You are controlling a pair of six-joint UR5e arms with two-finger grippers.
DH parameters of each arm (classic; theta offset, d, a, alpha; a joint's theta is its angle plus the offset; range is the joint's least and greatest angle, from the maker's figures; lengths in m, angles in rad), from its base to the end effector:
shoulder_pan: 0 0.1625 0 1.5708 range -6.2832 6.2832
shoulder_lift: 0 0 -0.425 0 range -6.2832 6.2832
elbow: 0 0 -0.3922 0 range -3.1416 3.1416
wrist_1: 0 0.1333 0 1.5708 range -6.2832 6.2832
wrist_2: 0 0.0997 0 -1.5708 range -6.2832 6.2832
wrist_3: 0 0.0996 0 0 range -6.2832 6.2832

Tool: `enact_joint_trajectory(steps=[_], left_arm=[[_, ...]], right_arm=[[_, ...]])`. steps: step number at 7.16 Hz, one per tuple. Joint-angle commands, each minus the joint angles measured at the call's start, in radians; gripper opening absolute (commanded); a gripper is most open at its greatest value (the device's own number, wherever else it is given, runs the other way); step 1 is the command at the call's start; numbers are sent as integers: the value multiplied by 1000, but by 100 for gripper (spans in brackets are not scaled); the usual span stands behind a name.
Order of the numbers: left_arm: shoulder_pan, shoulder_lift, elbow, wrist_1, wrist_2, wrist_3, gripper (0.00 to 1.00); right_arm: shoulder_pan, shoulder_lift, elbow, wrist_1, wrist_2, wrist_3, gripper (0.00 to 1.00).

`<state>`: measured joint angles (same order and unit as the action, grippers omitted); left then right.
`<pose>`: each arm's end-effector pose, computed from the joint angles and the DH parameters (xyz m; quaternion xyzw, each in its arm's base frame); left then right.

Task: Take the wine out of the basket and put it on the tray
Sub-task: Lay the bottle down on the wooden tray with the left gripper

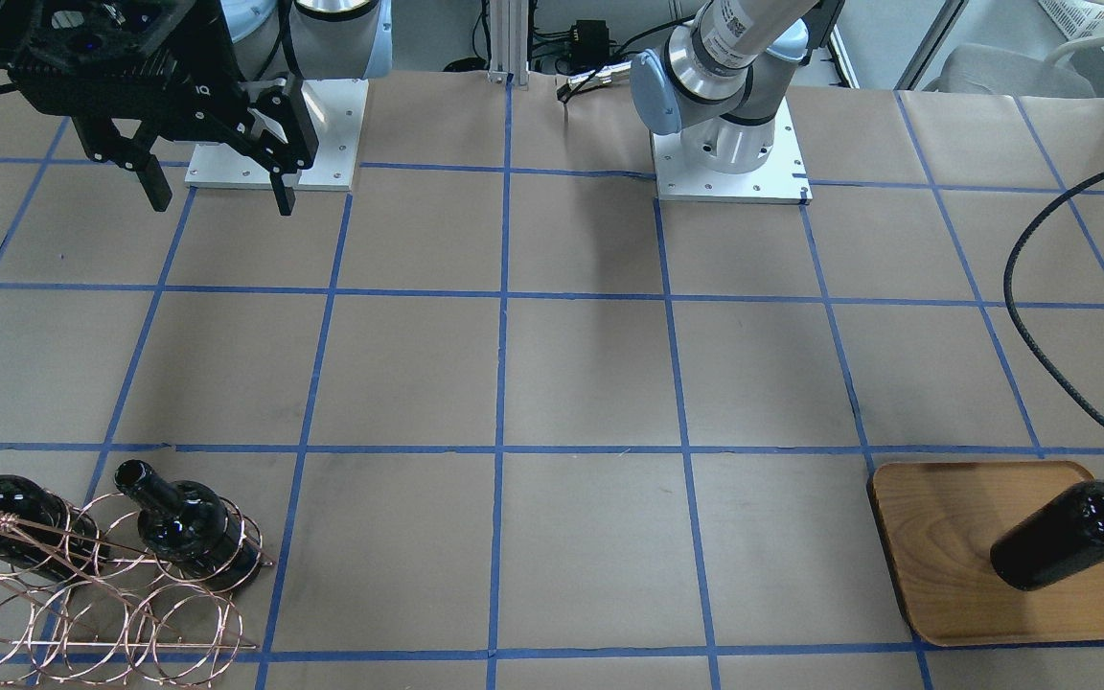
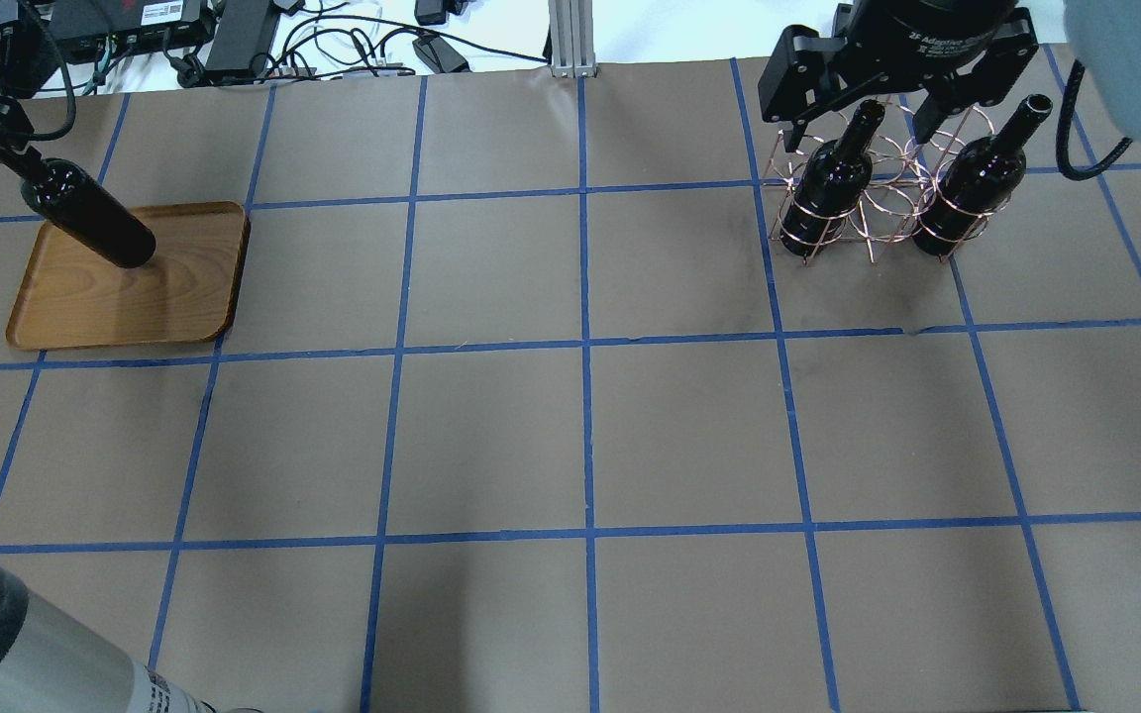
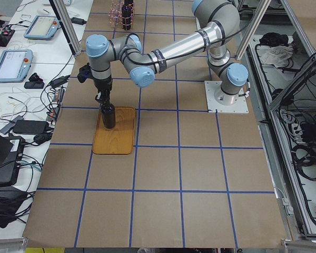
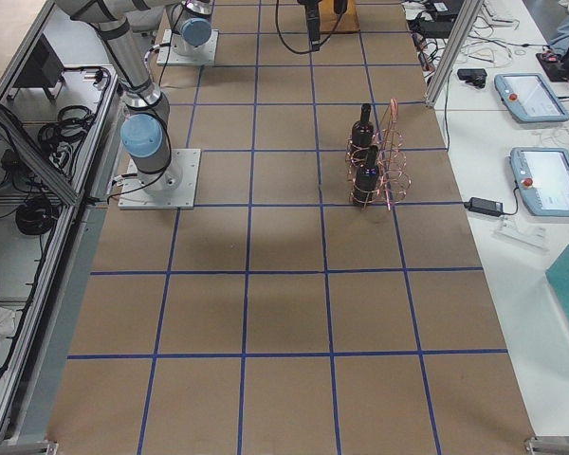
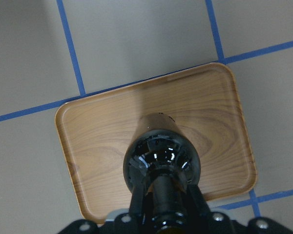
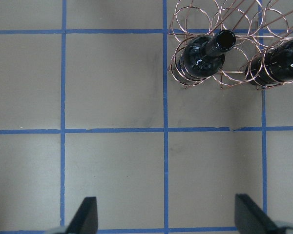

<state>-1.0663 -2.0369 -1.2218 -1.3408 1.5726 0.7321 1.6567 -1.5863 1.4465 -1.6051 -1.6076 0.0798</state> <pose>0.2174 -0.6691 0.4086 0.1133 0.9920 -0.0454 0.0334 0.1718 -0.4843 0.5613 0.0014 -0.9960 0.0881 0.0111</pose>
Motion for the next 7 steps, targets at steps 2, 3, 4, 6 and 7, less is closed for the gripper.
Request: enact_joint_trajectory(steps=[2, 3, 4, 6, 7], left_arm=[[5, -6, -8, 0, -11, -25, 29], [5, -8, -10, -1, -11, -25, 33], [5, -8, -10, 0, -11, -25, 50], [5, -8, -12, 0, -9, -25, 91], [5, 0, -12, -4, -2, -25, 100]], right_arm=[[0, -1, 0, 1, 0, -2, 100], [0, -1, 0, 1, 0, -2, 100], [0, 0, 0, 1, 0, -2, 100], [2, -1, 0, 2, -2, -2, 100], [2, -1, 0, 2, -2, -2, 100]])
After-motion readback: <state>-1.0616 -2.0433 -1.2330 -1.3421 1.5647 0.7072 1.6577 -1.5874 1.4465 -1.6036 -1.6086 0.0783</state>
